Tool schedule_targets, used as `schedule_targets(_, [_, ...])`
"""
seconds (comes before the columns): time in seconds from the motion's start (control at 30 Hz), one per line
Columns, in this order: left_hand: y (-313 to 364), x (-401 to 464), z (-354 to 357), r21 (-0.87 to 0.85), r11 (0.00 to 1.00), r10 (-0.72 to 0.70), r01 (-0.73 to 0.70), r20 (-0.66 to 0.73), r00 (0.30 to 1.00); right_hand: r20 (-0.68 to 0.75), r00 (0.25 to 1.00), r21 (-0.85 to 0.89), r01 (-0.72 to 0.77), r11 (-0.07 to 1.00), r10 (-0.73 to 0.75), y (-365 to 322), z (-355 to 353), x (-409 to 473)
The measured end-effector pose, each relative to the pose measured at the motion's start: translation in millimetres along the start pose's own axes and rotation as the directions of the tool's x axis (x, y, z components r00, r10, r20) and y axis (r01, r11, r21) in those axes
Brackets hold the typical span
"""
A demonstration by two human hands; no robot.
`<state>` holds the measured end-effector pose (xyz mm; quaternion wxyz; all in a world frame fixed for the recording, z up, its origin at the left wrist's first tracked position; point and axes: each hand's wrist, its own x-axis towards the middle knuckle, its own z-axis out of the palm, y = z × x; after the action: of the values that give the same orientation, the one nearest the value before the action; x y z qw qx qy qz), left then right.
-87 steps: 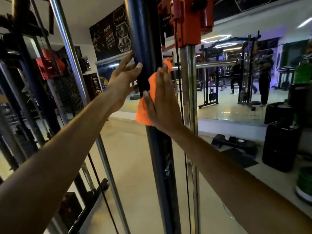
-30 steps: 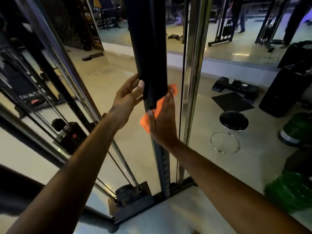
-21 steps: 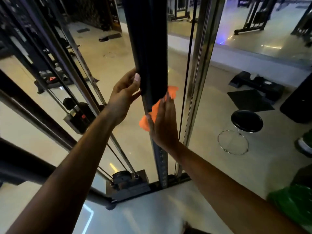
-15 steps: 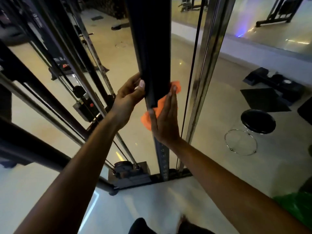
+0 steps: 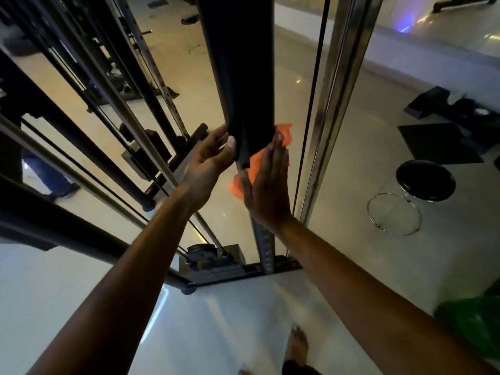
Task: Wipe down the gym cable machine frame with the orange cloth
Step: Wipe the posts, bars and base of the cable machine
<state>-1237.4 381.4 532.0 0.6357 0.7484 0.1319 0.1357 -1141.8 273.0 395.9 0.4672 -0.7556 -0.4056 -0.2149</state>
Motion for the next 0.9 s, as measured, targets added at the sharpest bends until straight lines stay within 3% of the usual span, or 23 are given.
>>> schedule_targets(0.1, [-6,4,-7,0.007,1.000,-0.003,0.003,-0.014,1.000,-0.052,0.998,0.000,-0.031,1.000,0.031,-11,-2,21])
schedule_targets(0.2, [-12,7,-10,0.061,0.997,0.039,-0.041,0.025,0.999,0.032,0.999,-0.069,0.034,0.997,-0.032,11,9,-13])
schedule_targets(0.37, [-49,11,-8,0.031,0.996,0.081,-0.082,0.035,0.996,0.185,0.969,-0.063,-0.154,0.986,0.163,39,28,-82])
schedule_targets(0.47, [-68,11,-4,0.019,0.997,0.067,-0.068,0.047,0.997,0.043,0.987,0.100,-0.158,0.982,0.154,25,29,-58])
schedule_targets(0.57, [-84,8,0,0.017,0.998,0.060,-0.060,0.034,0.998,-0.097,0.992,0.071,-0.077,0.994,0.083,14,34,-36])
schedule_targets(0.63, [-92,9,1,0.022,0.995,0.096,-0.097,0.044,0.994,-0.107,0.994,-0.016,-0.021,1.000,0.019,29,46,-53])
schedule_targets(0.73, [-114,10,4,0.037,0.987,0.154,-0.156,0.050,0.987,-0.008,0.998,-0.164,0.060,0.985,-0.063,75,74,-109])
schedule_targets(0.83, [-144,8,9,0.044,0.977,0.206,-0.207,0.037,0.978,-0.014,0.998,-0.156,0.058,0.986,-0.061,93,86,-131])
schedule_targets(0.9, [-164,11,11,0.038,0.976,0.215,-0.216,0.024,0.976,-0.090,0.993,-0.099,0.070,0.993,-0.079,79,79,-108])
